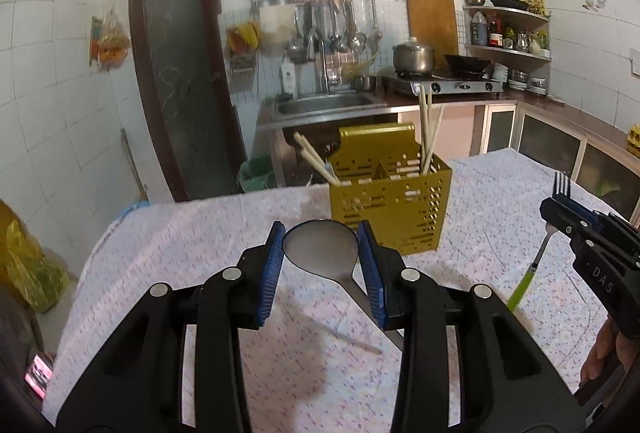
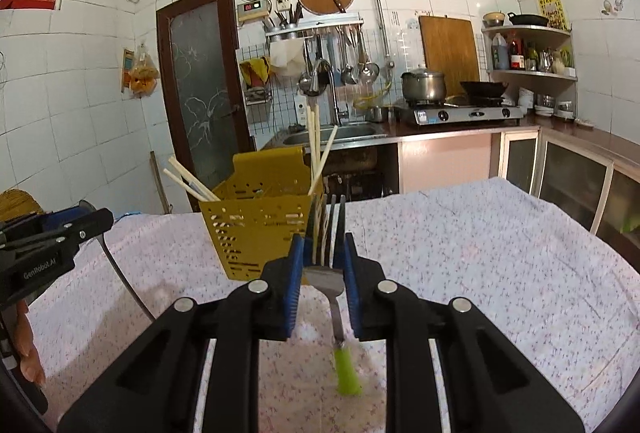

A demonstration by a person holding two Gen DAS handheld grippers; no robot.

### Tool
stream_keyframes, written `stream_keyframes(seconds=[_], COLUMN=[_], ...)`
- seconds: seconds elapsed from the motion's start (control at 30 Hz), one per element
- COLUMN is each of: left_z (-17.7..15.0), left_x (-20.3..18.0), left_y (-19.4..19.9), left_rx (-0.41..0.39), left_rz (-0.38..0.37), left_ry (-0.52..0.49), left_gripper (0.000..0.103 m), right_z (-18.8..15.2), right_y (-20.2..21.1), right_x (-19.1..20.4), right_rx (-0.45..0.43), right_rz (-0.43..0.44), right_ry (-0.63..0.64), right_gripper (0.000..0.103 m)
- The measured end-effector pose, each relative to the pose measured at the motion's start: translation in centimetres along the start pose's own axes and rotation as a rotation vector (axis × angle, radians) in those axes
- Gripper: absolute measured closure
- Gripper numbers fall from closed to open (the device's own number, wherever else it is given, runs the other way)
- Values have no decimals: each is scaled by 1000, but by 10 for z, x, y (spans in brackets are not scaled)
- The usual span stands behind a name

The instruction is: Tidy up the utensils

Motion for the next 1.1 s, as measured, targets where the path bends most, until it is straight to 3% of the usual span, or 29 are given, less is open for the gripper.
stream_keyframes(seconds=[0.2, 0.27, 0.3, 0.4, 0.53, 0.7, 0.9, 1.0, 1.07, 1.1], left_z=[33, 51, 64, 97, 118, 100, 43, 26, 19, 15], left_x=[4, 6, 8, 12, 18, 27, 38, 43, 47, 47], left_y=[3, 2, 2, -4, -25, -44, -63, -65, -68, -68], left_rx=[-60, -88, -109, -163, -154, -73, 60, 89, 119, 134], left_rz=[4, 6, 9, 18, 4, -46, -79, -60, -65, -65], left_ry=[-5, -1, 4, 19, 76, 119, 137, 112, 110, 109], left_gripper=[67, 67, 67, 67, 67, 67, 67, 67, 67, 67], right_z=[31, 53, 63, 100, 123, 85, -5, -30, -52, -61], right_y=[-2, -5, -6, -11, -28, -59, -87, -90, -96, -97], right_x=[2, 2, 3, 8, 11, -3, 3, 10, 12, 10], right_rx=[-45, -64, -75, -114, -103, 50, 272, 329, 396, 410], right_rz=[14, 29, 34, 44, 58, 82, 108, 120, 139, 142], right_ry=[6, 3, 1, 18, 25, 37, 88, 107, 106, 104], right_gripper=[85, 88, 96, 98, 102, 101, 101, 100, 91, 63])
Point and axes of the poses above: each gripper's, at about its wrist camera, not at the fingertips, and y roughly against the way its jaws point, x to its left, z to its top, the point moved 10 cm from there along -y, roughly the way its jaws point, and after that the axes turned 8 degrees about y, right-handed, at the moved point
